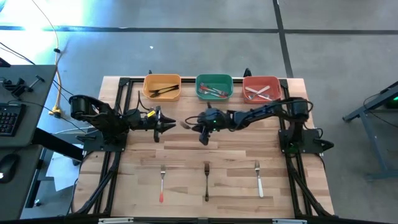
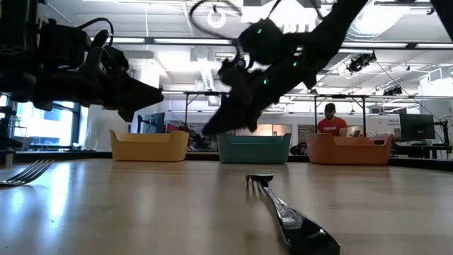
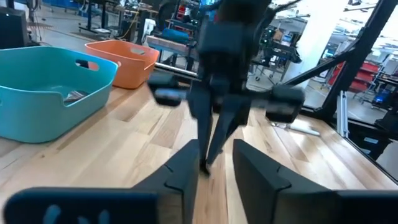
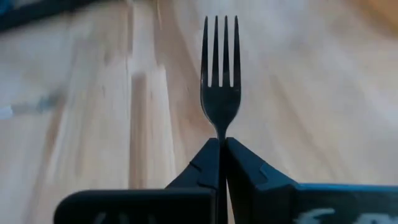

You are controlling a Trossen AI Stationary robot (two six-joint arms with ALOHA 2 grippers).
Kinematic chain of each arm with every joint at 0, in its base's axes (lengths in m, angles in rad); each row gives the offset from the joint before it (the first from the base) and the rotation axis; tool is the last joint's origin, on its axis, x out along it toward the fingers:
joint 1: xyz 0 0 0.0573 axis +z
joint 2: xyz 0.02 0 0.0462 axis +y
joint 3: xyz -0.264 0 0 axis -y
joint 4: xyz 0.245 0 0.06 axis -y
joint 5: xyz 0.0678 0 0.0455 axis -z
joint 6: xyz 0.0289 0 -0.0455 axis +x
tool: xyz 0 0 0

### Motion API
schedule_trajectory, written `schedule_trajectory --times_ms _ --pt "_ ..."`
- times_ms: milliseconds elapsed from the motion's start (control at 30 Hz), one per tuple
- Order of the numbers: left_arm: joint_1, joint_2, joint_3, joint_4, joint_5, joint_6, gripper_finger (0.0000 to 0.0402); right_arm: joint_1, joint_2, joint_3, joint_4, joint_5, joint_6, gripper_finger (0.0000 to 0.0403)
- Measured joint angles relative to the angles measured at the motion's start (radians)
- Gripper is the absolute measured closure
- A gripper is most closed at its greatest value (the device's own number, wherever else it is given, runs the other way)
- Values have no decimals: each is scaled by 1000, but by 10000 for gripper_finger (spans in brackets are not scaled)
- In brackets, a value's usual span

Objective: Sort silverware by color (type)
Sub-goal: Put the top black fork into the yellow bin

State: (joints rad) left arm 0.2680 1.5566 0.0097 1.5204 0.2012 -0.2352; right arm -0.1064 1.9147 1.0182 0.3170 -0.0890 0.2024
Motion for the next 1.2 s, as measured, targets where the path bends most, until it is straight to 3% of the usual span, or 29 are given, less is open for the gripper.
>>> schedule_trajectory --times_ms 267,433,667,800,1000,1200 --pt "-3 0 29 17 9 -20 257 33 -161 -73 193 132 -29 403" --pt "-42 0 156 -1 106 -34 233 54 -178 -72 348 136 -80 403" --pt "-83 1 347 -224 112 3 200 75 -179 -72 484 143 -125 403" --pt "-93 1 396 -236 120 28 190 75 -179 -72 496 146 -132 403" --pt "-93 1 406 -239 128 63 208 75 -179 -72 497 150 -140 403" --pt "-85 1 406 -234 100 91 304 75 -179 -72 518 149 -144 403"
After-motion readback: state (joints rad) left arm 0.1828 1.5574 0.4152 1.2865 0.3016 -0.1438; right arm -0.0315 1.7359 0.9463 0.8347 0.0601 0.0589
